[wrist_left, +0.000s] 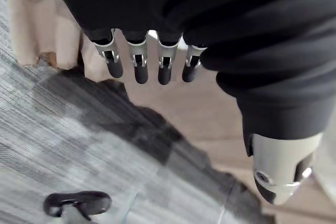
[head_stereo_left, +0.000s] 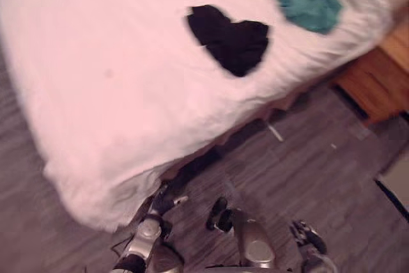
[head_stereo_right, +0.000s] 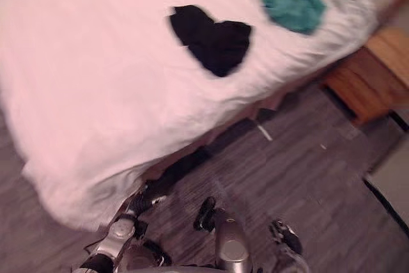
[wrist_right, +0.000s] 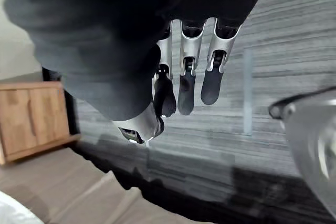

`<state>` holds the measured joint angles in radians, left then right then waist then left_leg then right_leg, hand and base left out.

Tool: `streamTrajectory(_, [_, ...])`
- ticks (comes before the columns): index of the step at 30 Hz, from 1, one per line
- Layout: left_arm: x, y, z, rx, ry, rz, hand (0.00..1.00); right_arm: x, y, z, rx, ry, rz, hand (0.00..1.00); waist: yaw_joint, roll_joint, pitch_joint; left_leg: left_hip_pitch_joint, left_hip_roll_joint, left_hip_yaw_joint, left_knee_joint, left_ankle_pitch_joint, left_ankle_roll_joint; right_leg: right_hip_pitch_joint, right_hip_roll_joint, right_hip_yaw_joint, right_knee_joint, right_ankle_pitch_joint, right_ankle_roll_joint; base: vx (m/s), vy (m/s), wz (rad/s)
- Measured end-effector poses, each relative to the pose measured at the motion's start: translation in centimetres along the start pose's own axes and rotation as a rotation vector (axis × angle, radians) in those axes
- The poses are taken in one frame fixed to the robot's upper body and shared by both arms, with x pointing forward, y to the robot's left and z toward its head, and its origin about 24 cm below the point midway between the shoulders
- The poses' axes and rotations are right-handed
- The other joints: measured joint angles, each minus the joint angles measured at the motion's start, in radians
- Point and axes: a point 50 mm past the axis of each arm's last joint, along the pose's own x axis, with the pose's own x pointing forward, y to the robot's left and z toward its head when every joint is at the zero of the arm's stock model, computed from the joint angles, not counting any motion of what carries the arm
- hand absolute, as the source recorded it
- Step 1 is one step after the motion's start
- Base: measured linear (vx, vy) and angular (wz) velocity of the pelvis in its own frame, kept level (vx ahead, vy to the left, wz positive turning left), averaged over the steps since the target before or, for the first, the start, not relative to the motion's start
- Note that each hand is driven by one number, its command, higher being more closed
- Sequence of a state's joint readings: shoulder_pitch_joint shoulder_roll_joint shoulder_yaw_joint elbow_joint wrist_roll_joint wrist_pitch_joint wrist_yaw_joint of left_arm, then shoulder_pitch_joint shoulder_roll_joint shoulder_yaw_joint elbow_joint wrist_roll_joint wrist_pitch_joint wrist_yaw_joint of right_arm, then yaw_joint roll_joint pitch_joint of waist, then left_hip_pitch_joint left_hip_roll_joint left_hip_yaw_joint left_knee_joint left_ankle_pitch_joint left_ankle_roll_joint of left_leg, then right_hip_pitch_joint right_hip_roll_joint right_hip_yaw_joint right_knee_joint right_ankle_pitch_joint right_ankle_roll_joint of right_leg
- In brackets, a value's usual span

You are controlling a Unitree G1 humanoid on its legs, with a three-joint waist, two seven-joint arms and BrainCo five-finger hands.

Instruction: Tidy the bed and pick cloth on bed and put in laundry

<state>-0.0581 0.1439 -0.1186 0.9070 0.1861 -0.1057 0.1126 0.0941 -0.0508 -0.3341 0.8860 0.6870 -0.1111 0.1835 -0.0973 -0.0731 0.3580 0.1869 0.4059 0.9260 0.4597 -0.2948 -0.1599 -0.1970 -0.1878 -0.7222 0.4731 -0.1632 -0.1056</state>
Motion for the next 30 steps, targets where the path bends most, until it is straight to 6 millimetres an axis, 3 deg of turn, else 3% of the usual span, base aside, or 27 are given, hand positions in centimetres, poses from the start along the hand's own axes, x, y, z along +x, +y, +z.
streamTrajectory(1, [-0.1, -0.2, -0.4, 0.013, 0.022, -0.008, 0.00, 0.0, 0.1, -0.2, -0.011, 0.008, 0.014, 0.00, -0.003, 0.003, 0.002, 0.016, 0.001, 0.014, 0.007, -0.002, 0.004, -0.004, -0.001, 0.011, 0.021, -0.012, -0.005, 0.17, -0.092, -1.53])
streamTrajectory(2, [-0.1, -0.7, -0.7, 0.047, 0.038, -0.026, 0.00, -0.2, -0.1, -0.5, -0.050, 0.022, 0.027, 0.00, -0.030, 0.014, -0.004, 0.059, -0.002, 0.033, 0.026, -0.002, 0.006, -0.012, 0.004, 0.027, 0.066, -0.047, -0.002, 0.18, -0.104, -1.23])
streamTrajectory(4, [-0.3, -1.2, -1.0, 0.076, 0.048, -0.043, 0.00, -0.4, -0.3, -0.2, -0.127, 0.016, 0.042, 0.00, -0.027, 0.036, -0.016, 0.080, 0.026, 0.006, 0.129, 0.018, 0.041, -0.025, 0.035, 0.109, 0.103, -0.083, -0.006, 0.19, -0.092, -1.53])
streamTrajectory(5, [-0.7, -1.0, -2.1, 0.080, 0.077, -0.028, 0.00, -0.3, 0.0, -0.2, -0.220, 0.022, 0.069, 0.00, -0.021, 0.045, -0.020, 0.039, 0.056, -0.108, 0.283, 0.088, 0.193, -0.025, 0.075, 0.189, 0.110, -0.106, -0.014, 0.21, -0.125, -1.82])
streamTrajectory(6, [-1.1, -1.0, -3.0, 0.078, 0.102, -0.017, 0.00, -0.2, 0.4, -0.3, -0.295, 0.033, 0.098, 0.00, -0.016, 0.061, -0.032, -0.049, 0.073, -0.266, 0.424, 0.220, 0.343, -0.015, 0.123, 0.248, 0.080, -0.112, -0.025, 0.23, -0.118, -2.40])
streamTrajectory(7, [-1.5, -1.2, -3.6, 0.026, 0.113, 0.005, 0.00, -0.2, 0.9, -0.5, -0.383, 0.049, 0.140, 0.00, 0.005, 0.085, -0.050, -0.186, 0.039, -0.498, 0.578, 0.348, 0.319, -0.012, 0.179, 0.344, 0.034, -0.099, -0.035, 0.27, -0.030, -2.37])
streamTrajectory(8, [-1.4, -0.8, -3.2, -0.015, 0.099, 0.044, 0.00, 0.0, 1.3, -0.5, -0.445, 0.060, 0.165, 0.00, 0.033, 0.095, -0.051, -0.295, -0.033, -0.639, 0.708, 0.234, 0.229, -0.009, 0.212, 0.424, 0.018, -0.092, -0.048, 0.28, 0.078, -2.58])
streamTrajectory(9, [-1.2, -0.1, -2.8, -0.044, 0.077, 0.075, 0.00, 0.2, 1.4, -0.9, -0.483, 0.092, 0.177, 0.00, 0.060, 0.090, -0.050, -0.379, -0.107, -0.720, 0.770, 0.138, 0.178, 0.008, 0.224, 0.490, 0.010, -0.088, -0.049, 0.37, 0.121, -2.36])
streamTrajectory(10, [-1.2, 0.6, -2.7, -0.063, 0.065, 0.101, 0.00, 0.2, 1.6, -1.3, -0.514, 0.116, 0.196, 0.00, 0.070, 0.080, -0.046, -0.429, -0.173, -0.769, 0.715, 0.072, 0.159, 0.050, 0.233, 0.554, -0.008, -0.083, -0.039, 0.33, 0.088, -1.89])
streamTrajectory(11, [-1.2, 0.8, -2.8, -0.066, 0.058, 0.113, 0.00, 0.2, 1.6, -1.3, -0.539, 0.118, 0.204, 0.00, 0.073, 0.077, -0.045, -0.437, -0.200, -0.786, 0.630, 0.056, 0.153, 0.080, 0.237, 0.590, -0.024, -0.076, -0.018, 0.35, 0.103, -1.80])
streamTrajectory(12, [-1.5, 1.0, -3.2, -0.081, 0.051, 0.123, 0.00, 0.2, 1.8, -1.4, -0.576, 0.114, 0.224, 0.00, 0.078, 0.073, -0.048, -0.439, -0.246, -0.806, 0.362, 0.042, 0.125, 0.117, 0.241, 0.668, -0.051, -0.081, 0.014, 0.34, 0.144, -1.68])
streamTrajectory(13, [-1.5, 1.0, -3.3, -0.109, 0.048, 0.132, 0.00, 0.3, 2.0, -1.3, -0.605, 0.110, 0.237, 0.00, 0.083, 0.078, -0.051, -0.443, -0.271, -0.845, 0.158, 0.048, 0.102, 0.132, 0.244, 0.727, -0.058, -0.094, 0.038, 0.34, 0.173, -1.66])
streamTrajectory(15, [-1.5, 0.6, -3.2, -0.132, 0.045, 0.129, 0.00, 0.4, 2.1, -1.2, -0.615, 0.111, 0.239, 0.00, 0.087, 0.096, -0.064, -0.475, -0.286, -0.896, -0.018, 0.073, 0.071, 0.147, 0.252, 0.797, -0.051, -0.140, 0.074, 0.34, 0.210, -1.21])
streamTrajectory(16, [-1.5, 0.5, -3.2, -0.133, 0.045, 0.126, 0.00, 0.4, 2.0, -1.3, -0.617, 0.118, 0.237, 0.00, 0.087, 0.099, -0.068, -0.477, -0.288, -0.899, -0.036, 0.077, 0.071, 0.152, 0.252, 0.812, -0.042, -0.158, 0.082, 0.45, 0.302, -0.96])
streamTrajectory(17, [-1.6, 0.4, -3.4, -0.128, 0.052, 0.120, 0.00, 0.2, 1.6, -1.5, -0.615, 0.126, 0.223, 0.00, 0.087, 0.089, -0.084, -0.468, -0.310, -0.900, -0.018, 0.124, 0.088, 0.164, 0.235, 0.840, -0.011, -0.198, 0.109, 0.50, 0.356, -0.48])
streamTrajectory(18, [-1.5, 0.0, -3.5, -0.111, 0.063, 0.096, 0.00, -0.4, 0.9, -2.4, -0.607, 0.158, 0.209, 0.00, 0.076, 0.053, -0.122, -0.449, -0.355, -0.889, -0.004, 0.113, 0.126, 0.178, 0.188, 0.842, 0.035, -0.232, 0.147, 0.55, 0.351, -0.39])
streamTrajectory(19, [-1.5, -0.4, -3.3, -0.104, 0.059, 0.081, 0.00, -0.5, 0.9, -2.7, -0.604, 0.165, 0.210, 0.00, 0.074, 0.035, -0.128, -0.440, -0.367, -0.873, -0.002, 0.092, 0.142, 0.148, 0.171, 0.818, 0.092, -0.230, 0.149, 0.54, 0.292, -0.27])
streamTrajectory(20, [-1.3, -0.8, -2.8, -0.090, 0.047, 0.050, 0.00, -0.5, 1.3, -3.1, -0.588, 0.171, 0.218, 0.00, 0.077, 0.008, -0.121, -0.397, -0.394, -0.856, -0.004, 0.059, 0.161, 0.075, 0.117, 0.746, 0.300, -0.175, 0.192, 0.61, 0.288, -0.25])
streamTrajectory(21, [-1.1, -1.0, -2.6, -0.056, 0.041, 0.025, 0.00, -0.5, 1.5, -3.3, -0.557, 0.166, 0.217, 0.00, 0.062, -0.016, -0.117, -0.339, -0.416, -0.851, -0.014, 0.032, 0.188, -0.009, 0.069, 0.697, 0.508, -0.050, 0.164, 0.48, 0.234, -0.13])
streamTrajectory(22, [-1.2, -1.2, -2.8, -0.039, 0.046, 0.014, 0.00, -0.5, 1.5, -3.3, -0.551, 0.163, 0.216, 0.00, 0.052, -0.016, -0.116, -0.311, -0.417, -0.848, -0.019, 0.017, 0.196, -0.037, 0.064, 0.694, 0.567, -0.058, 0.164, 0.63, 0.241, 0.10])
streamTrajectory(23, [-1.2, -1.6, -3.0, -0.011, 0.057, -0.024, 0.00, -0.7, 1.1, -3.3, -0.549, 0.161, 0.206, 0.00, 0.042, -0.014, -0.113, -0.232, -0.413, -0.852, -0.045, -0.004, 0.214, -0.054, 0.088, 0.687, 0.583, -0.122, 0.151, 0.46, 0.113, 0.17])
streamTrajectory(25, [-1.3, -2.0, -3.2, -0.001, 0.066, -0.046, 0.00, -1.0, 0.7, -3.3, -0.549, 0.146, 0.204, 0.00, 0.029, -0.004, -0.110, -0.133, -0.389, -0.874, -0.106, -0.010, 0.223, -0.059, 0.123, 0.623, 0.440, -0.163, 0.125, 0.63, 0.102, 0.29])
streamTrajectory(26, [-1.3, -2.1, -3.0, -0.001, 0.062, -0.059, 0.00, -1.1, 0.5, -3.2, -0.553, 0.134, 0.200, 0.00, 0.022, 0.014, -0.110, -0.078, -0.358, -0.882, -0.162, -0.010, 0.222, -0.074, 0.157, 0.548, 0.235, -0.158, 0.115, 0.69, 0.063, 0.31])
streamTrajectory(27, [-1.1, -2.0, -2.8, 0.007, 0.054, -0.060, 0.00, -1.0, 0.5, -3.0, -0.559, 0.127, 0.201, 0.00, 0.021, 0.019, -0.108, -0.054, -0.345, -0.876, -0.186, -0.010, 0.213, -0.100, 0.173, 0.516, 0.065, -0.122, 0.117, 0.46, 0.037, 0.21])
streamTrajectory(28, [-1.1, -1.9, -2.8, 0.012, 0.052, -0.061, 0.00, -1.0, 0.5, -3.0, -0.559, 0.125, 0.200, 0.00, 0.019, 0.019, -0.108, -0.047, -0.341, -0.867, -0.189, -0.014, 0.196, -0.121, 0.174, 0.510, -0.010, -0.086, 0.118, 0.56, 0.040, 0.10])
streamTrajectory(29, [-1.1, -1.9, -2.8, 0.022, 0.052, -0.063, 0.00, -1.1, 0.3, -2.9, -0.563, 0.124, 0.192, 0.00, 0.018, 0.020, -0.107, -0.021, -0.336, -0.844, -0.188, -0.043, 0.143, -0.165, 0.175, 0.510, -0.138, 0.016, 0.118, 0.56, 0.012, 0.02])
streamTrajectory(30, [-1.4, -2.1, -3.4, 0.022, 0.071, -0.066, 0.00, -1.2, 0.1, -2.9, -0.586, 0.128, 0.180, 0.00, 0.021, 0.021, -0.106, 0.018, -0.334, -0.826, -0.177, -0.072, 0.095, -0.181, 0.172, 0.510, -0.182, 0.124, 0.093, 0.68, -0.008, -0.03])
